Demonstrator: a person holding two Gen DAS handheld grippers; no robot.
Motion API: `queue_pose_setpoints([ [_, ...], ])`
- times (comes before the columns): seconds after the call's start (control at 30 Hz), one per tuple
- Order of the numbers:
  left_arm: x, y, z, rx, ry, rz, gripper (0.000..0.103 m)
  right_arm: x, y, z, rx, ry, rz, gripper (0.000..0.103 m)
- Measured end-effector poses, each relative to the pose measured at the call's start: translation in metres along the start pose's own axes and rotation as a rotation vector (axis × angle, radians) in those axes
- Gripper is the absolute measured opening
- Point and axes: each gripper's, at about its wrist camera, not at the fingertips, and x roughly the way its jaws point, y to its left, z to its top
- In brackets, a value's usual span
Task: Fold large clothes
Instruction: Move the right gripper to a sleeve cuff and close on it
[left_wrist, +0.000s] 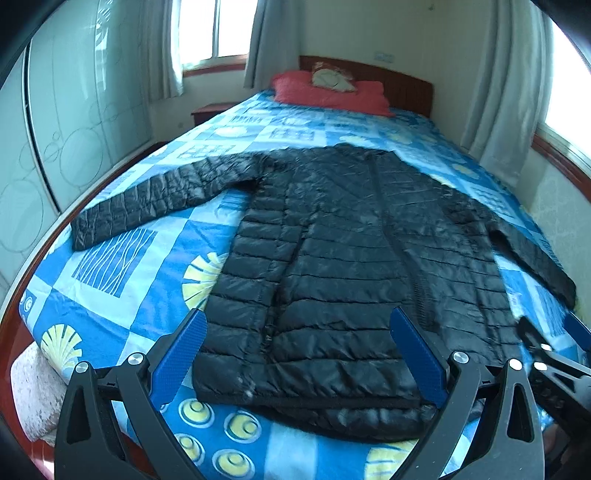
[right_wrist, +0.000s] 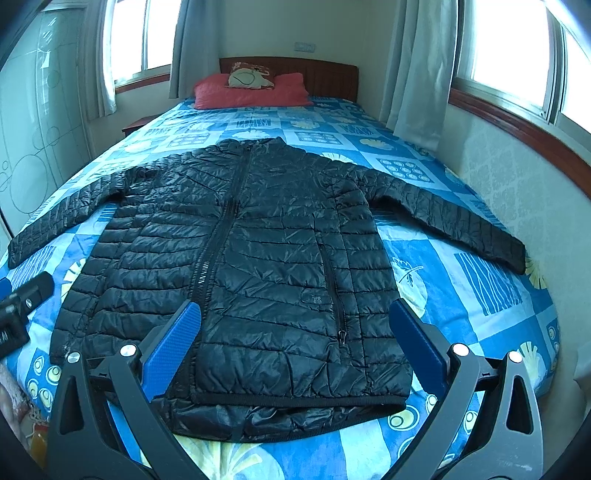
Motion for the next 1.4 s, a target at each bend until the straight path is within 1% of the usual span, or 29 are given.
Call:
queue_pose_setpoints([
  [0.03, 0.006, 0.005, 0.003, -0.006, 0.007, 0.011, 0.098, 0.005, -0.003, 0.0, 0.008, 0.002, 0.0, 0.101],
  [0.1, 0.025, 0.018, 0.007, -0.021, 0.018, 0.06, 0.098, 0.015, -0.01, 0.002, 0.028, 0.013, 0.006, 0.099],
  [0.2, 0.051, 0.04, 0.014, -0.057, 0.044, 0.116, 0.098, 0.037, -0.022, 0.005, 0.069, 0.06, 0.004, 0.061],
  [0.3, 0.081, 0.073, 0.021, -0.128, 0.065, 0.166, 0.098, 0.058, -0.037, 0.008, 0.115, 0.095, 0.014, 0.061],
  [0.33, 0.094, 0.087, 0.025, -0.16, 0.071, 0.197, 0.098, 0.064, -0.041, 0.01, 0.125, 0.1, 0.009, 0.064],
  [0.4, 0.11, 0.106, 0.028, -0.193, 0.087, 0.234, 0.098, 0.078, -0.054, 0.014, 0.159, 0.103, -0.004, 0.076],
  [0.43, 0.121, 0.117, 0.031, -0.216, 0.094, 0.254, 0.098, 0.085, -0.062, 0.017, 0.181, 0.1, -0.009, 0.079],
  [0.47, 0.129, 0.125, 0.034, -0.234, 0.098, 0.273, 0.098, 0.093, -0.071, 0.02, 0.202, 0.101, -0.015, 0.079],
  [0.53, 0.144, 0.141, 0.038, -0.262, 0.105, 0.312, 0.098, 0.105, -0.089, 0.027, 0.24, 0.095, -0.029, 0.079],
  [0.67, 0.168, 0.168, 0.046, -0.302, 0.113, 0.38, 0.098, 0.128, -0.138, 0.04, 0.343, 0.065, -0.068, 0.078],
  [0.7, 0.174, 0.173, 0.047, -0.313, 0.111, 0.397, 0.098, 0.134, -0.158, 0.043, 0.393, 0.052, -0.077, 0.074],
  [0.73, 0.177, 0.177, 0.046, -0.319, 0.114, 0.41, 0.098, 0.139, -0.171, 0.045, 0.426, 0.051, -0.087, 0.065],
  [0.83, 0.192, 0.193, 0.04, -0.34, 0.141, 0.44, 0.098, 0.156, -0.214, 0.048, 0.51, 0.045, -0.131, 0.063],
  [0.87, 0.196, 0.197, 0.037, -0.349, 0.15, 0.445, 0.099, 0.161, -0.229, 0.048, 0.527, 0.037, -0.157, 0.063],
  [0.93, 0.195, 0.197, 0.033, -0.348, 0.119, 0.445, 0.099, 0.168, -0.255, 0.046, 0.558, 0.03, -0.206, 0.062],
  [1.0, 0.196, 0.194, 0.033, -0.338, 0.116, 0.457, 0.099, 0.173, -0.282, 0.041, 0.619, 0.018, -0.224, 0.062],
  [1.13, 0.198, 0.194, 0.03, -0.343, 0.099, 0.452, 0.099, 0.18, -0.342, 0.023, 0.778, -0.017, -0.256, 0.061],
  [1.2, 0.197, 0.192, 0.029, -0.338, 0.094, 0.459, 0.099, 0.185, -0.37, 0.013, 0.854, -0.034, -0.269, 0.061],
  [1.3, 0.197, 0.19, 0.028, -0.329, 0.095, 0.471, 0.099, 0.194, -0.405, 0.002, 0.951, -0.062, -0.265, 0.061],
  [1.4, 0.199, 0.189, 0.029, -0.325, 0.097, 0.477, 0.099, 0.206, -0.426, -0.006, 1.018, -0.072, -0.251, 0.061],
])
